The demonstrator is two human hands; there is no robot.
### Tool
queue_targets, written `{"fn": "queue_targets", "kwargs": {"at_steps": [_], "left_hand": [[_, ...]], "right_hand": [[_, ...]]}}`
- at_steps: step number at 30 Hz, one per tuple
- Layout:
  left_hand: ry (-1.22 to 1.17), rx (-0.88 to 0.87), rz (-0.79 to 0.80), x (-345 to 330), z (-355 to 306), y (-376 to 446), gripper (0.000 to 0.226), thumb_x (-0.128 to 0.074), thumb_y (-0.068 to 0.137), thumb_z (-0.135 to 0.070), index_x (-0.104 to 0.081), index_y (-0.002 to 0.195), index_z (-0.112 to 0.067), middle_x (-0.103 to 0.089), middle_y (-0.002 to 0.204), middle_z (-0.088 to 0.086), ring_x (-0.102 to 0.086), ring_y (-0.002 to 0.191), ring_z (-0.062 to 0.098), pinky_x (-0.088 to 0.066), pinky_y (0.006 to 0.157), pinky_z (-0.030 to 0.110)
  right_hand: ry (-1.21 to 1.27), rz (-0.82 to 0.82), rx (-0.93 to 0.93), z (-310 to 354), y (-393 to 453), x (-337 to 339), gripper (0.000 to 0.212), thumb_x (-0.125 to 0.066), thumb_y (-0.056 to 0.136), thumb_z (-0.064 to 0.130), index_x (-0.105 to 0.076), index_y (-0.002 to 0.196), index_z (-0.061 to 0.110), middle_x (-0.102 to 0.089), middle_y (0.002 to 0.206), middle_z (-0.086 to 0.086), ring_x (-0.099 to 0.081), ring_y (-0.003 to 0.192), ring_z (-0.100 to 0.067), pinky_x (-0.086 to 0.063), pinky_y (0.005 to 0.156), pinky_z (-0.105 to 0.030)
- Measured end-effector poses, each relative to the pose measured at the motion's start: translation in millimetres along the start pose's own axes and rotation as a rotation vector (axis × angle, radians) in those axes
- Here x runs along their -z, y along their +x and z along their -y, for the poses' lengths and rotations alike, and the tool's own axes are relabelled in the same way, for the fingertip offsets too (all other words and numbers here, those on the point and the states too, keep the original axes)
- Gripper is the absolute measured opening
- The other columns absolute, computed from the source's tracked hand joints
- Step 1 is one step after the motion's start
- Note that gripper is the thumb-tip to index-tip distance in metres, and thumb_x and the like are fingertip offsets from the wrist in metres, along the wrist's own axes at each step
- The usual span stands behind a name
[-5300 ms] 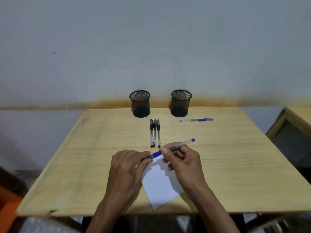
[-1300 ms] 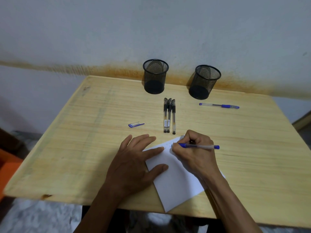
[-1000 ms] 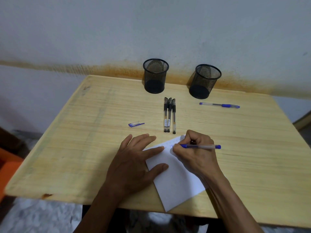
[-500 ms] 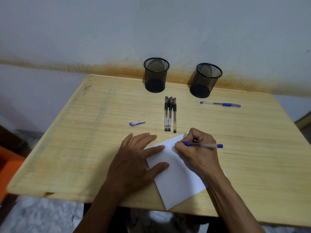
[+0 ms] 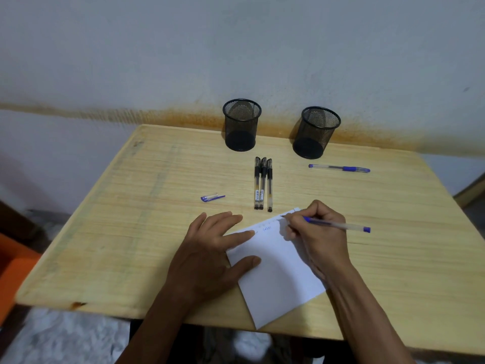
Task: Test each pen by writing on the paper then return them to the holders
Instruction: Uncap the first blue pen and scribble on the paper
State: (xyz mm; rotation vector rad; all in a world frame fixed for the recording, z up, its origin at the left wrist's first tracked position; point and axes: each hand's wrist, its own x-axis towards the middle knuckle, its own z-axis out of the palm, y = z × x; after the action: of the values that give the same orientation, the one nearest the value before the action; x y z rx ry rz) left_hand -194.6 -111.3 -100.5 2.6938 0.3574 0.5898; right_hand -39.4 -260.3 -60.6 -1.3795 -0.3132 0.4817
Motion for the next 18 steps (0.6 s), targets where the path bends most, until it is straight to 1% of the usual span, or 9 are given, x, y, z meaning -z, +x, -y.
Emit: {"fn": "queue_targets", "kwargs": {"at_steps": [2,5,9,11,12,14,16,17,18], "left_hand": [[0.002,-0.012,-0.027,-2,1,-1,0.047,-0.059,0.083,-0.067,-0.071,0.115,-0.035,-0.062,0.134,-0.004,-0.054,0.128,0.018,-0.036,0.109,0.050],[-0.014,-0.008,-0.051,-4,2,-3,0.047,-0.062,0.082,-0.066,-0.072,0.115,-0.033,-0.062,0.133,-0.004,-0.055,0.127,0.018,-0.036,0.109,0.050],[0.001,0.036,0.024,-2,1,-3,0.053,-0.056,0.081,-0.072,-0.069,0.119,-0.037,-0.058,0.138,-0.010,-0.049,0.131,0.011,-0.031,0.114,0.046],[-0.036,0.082,0.020,0,0,-3,0.054,-0.055,0.080,-0.072,-0.069,0.119,-0.038,-0.058,0.136,-0.014,-0.048,0.130,0.007,-0.031,0.114,0.040],[-0.095,0.124,-0.018,3,-3,-1,0.050,-0.060,0.080,-0.068,-0.071,0.116,-0.036,-0.060,0.133,-0.014,-0.050,0.127,0.005,-0.034,0.111,0.035],[-0.192,0.215,-0.170,9,-6,3,0.036,-0.071,0.081,-0.048,-0.075,0.111,-0.027,-0.066,0.123,-0.010,-0.056,0.118,0.006,-0.042,0.102,0.025],[-0.156,0.285,-0.302,15,-5,11,0.027,-0.074,0.085,-0.027,-0.075,0.110,-0.018,-0.068,0.117,-0.004,-0.059,0.114,0.013,-0.043,0.097,0.019],[-0.103,0.312,-0.328,17,-2,16,0.027,-0.072,0.087,-0.022,-0.073,0.113,-0.016,-0.068,0.118,-0.002,-0.058,0.114,0.017,-0.043,0.098,0.023],[-0.048,0.341,-0.328,18,2,22,0.028,-0.070,0.088,-0.020,-0.072,0.115,-0.016,-0.067,0.119,0.000,-0.057,0.114,0.022,-0.045,0.099,0.032]], "right_hand": [[0.061,-0.025,-0.014,3,0,2,0.031,-0.058,0.083,-0.023,-0.051,0.066,0.002,-0.058,0.052,-0.011,-0.054,0.045,-0.017,-0.054,0.055,-0.027],[0.165,-0.037,-0.066,3,0,4,0.033,-0.060,0.087,-0.020,-0.052,0.064,0.004,-0.062,0.056,-0.009,-0.057,0.049,-0.014,-0.051,0.052,-0.021],[0.222,-0.039,-0.081,5,0,6,0.035,-0.062,0.088,-0.017,-0.053,0.063,0.006,-0.064,0.061,-0.007,-0.058,0.053,-0.013,-0.051,0.052,-0.019],[0.236,-0.042,-0.078,6,-1,6,0.034,-0.063,0.088,-0.016,-0.054,0.063,0.006,-0.064,0.063,-0.008,-0.058,0.053,-0.013,-0.051,0.052,-0.019],[0.238,-0.042,-0.076,6,-1,6,0.034,-0.063,0.087,-0.016,-0.054,0.063,0.006,-0.064,0.063,-0.008,-0.058,0.053,-0.013,-0.051,0.052,-0.019],[0.243,-0.031,-0.074,6,-2,7,0.032,-0.064,0.087,-0.015,-0.056,0.063,0.005,-0.063,0.063,-0.009,-0.057,0.054,-0.014,-0.051,0.053,-0.021],[0.246,-0.015,-0.078,6,-3,8,0.030,-0.064,0.087,-0.014,-0.057,0.065,0.004,-0.063,0.063,-0.010,-0.057,0.054,-0.015,-0.051,0.053,-0.021],[0.240,-0.008,-0.080,5,-3,9,0.030,-0.064,0.088,-0.014,-0.057,0.065,0.004,-0.064,0.063,-0.010,-0.057,0.054,-0.015,-0.051,0.053,-0.022],[0.235,-0.004,-0.081,6,-3,9,0.029,-0.065,0.088,-0.013,-0.058,0.065,0.004,-0.064,0.064,-0.010,-0.058,0.054,-0.015,-0.051,0.053,-0.022]]}}
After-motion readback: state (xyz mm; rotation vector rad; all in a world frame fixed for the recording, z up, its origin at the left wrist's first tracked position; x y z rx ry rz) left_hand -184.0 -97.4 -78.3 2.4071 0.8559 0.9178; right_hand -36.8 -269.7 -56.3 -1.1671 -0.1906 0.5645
